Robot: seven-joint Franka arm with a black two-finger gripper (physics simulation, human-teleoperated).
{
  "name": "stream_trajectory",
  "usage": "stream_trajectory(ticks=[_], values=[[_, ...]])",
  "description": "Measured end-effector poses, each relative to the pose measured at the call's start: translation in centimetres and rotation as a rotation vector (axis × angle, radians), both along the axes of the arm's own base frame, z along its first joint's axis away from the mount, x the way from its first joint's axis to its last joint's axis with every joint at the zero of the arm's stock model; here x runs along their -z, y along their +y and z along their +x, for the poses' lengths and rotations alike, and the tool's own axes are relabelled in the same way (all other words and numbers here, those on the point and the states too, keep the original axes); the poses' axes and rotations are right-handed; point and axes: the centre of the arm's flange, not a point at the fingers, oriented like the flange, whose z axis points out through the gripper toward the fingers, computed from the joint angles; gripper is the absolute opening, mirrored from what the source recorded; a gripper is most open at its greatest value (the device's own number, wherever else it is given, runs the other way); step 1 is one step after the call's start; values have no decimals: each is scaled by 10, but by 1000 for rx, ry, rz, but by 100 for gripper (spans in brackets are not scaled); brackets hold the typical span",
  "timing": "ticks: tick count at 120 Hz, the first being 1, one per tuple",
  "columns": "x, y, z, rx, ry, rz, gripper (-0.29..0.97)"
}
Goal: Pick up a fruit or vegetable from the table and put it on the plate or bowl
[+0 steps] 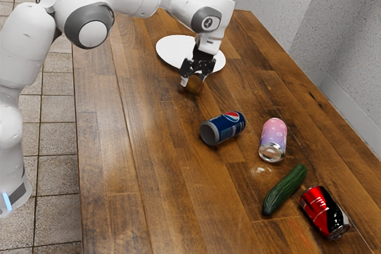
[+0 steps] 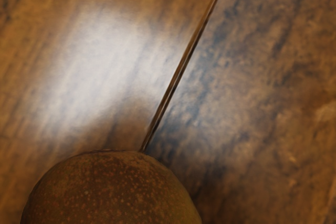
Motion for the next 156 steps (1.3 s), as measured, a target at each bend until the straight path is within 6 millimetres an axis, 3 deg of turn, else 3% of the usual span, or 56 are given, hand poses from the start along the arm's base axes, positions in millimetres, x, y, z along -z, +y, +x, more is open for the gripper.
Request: stream_trajectory(ticks=[19,52,69,88,96,110,118,125,145,156], values=[[3,0,1,-1,-4,-1,65],[-2,-2,3,-10,-25,-2,19],[-13,-5,7,-8,-53,8,8],[-46,0,13,-8,-117,41,10],[-63,13,10,-19,-142,71,10],[-110,63,4,-64,-220,153,11],[-120,89,4,-83,-244,187,12],[-118,107,2,-95,-243,201,12],[-85,150,-2,-108,-227,221,11],[-77,160,-1,-97,-237,234,11]])
